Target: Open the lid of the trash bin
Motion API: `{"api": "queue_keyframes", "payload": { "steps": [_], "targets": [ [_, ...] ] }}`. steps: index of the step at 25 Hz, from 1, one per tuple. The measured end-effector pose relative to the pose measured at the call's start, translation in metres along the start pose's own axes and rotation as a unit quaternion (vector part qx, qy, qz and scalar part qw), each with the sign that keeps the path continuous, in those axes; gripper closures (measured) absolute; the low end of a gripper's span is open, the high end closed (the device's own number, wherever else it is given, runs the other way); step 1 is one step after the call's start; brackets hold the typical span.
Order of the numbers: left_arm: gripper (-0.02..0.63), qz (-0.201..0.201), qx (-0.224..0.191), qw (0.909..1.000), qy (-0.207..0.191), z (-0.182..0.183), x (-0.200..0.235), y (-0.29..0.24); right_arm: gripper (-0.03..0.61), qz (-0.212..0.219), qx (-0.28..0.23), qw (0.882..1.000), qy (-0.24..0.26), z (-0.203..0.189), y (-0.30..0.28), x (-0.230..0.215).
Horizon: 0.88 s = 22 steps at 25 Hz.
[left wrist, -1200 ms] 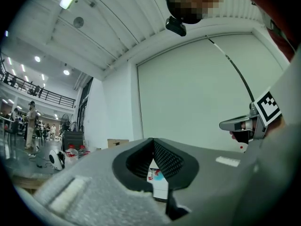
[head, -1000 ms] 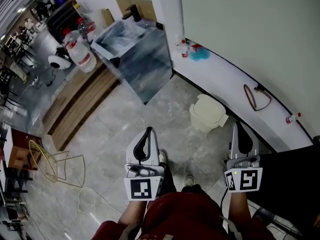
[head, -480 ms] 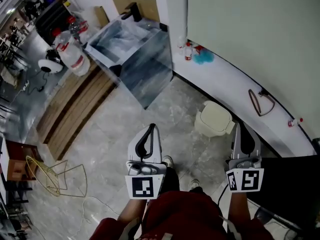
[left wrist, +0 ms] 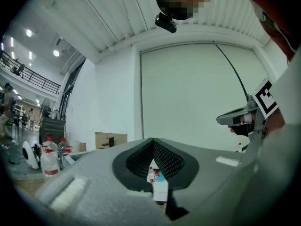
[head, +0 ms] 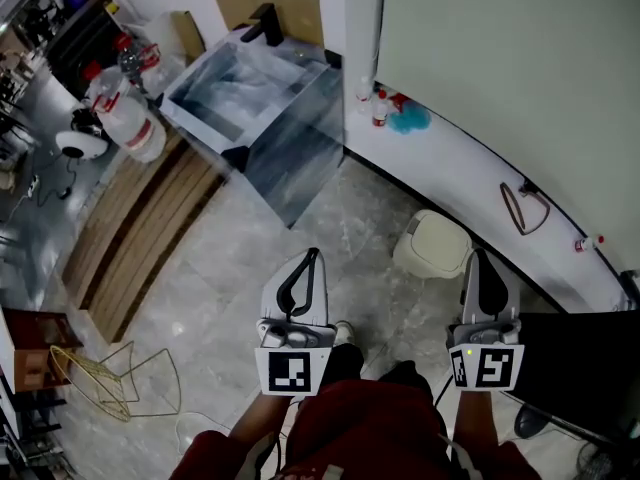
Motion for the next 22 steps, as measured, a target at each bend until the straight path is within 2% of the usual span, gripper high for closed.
{"api": "queue_keyframes", "payload": {
  "steps": [7,13,22],
  "targets": [
    [0.612,-0.042,-0.001,0.9988,0.026,-0.016,0.005,-0.027,0.580,-0.037,0.020,0.999,0.011,-0.008,-0.009,-0.003],
    [0.612,-0.102,-0.009,0.9943,0.026,-0.017,-0.027,-0.063,0.580,-0.083,0.032,0.996,0.010,-0.022,0.000,-0.031],
    [0.612,-0.164,-0.014,0.9860,0.027,-0.017,-0.087,-0.119,0.580,-0.149,0.036,0.988,-0.006,-0.048,0.017,-0.091]
  ]
}}
Point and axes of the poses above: the fingertips, and each gripper's own axes: y backward along the fingers, x to its left, z out of its top, the point moved 1 cm from there along y, backward along the fingers, and after that the axes turned 5 degrees about -x, right-handed, at the moved point
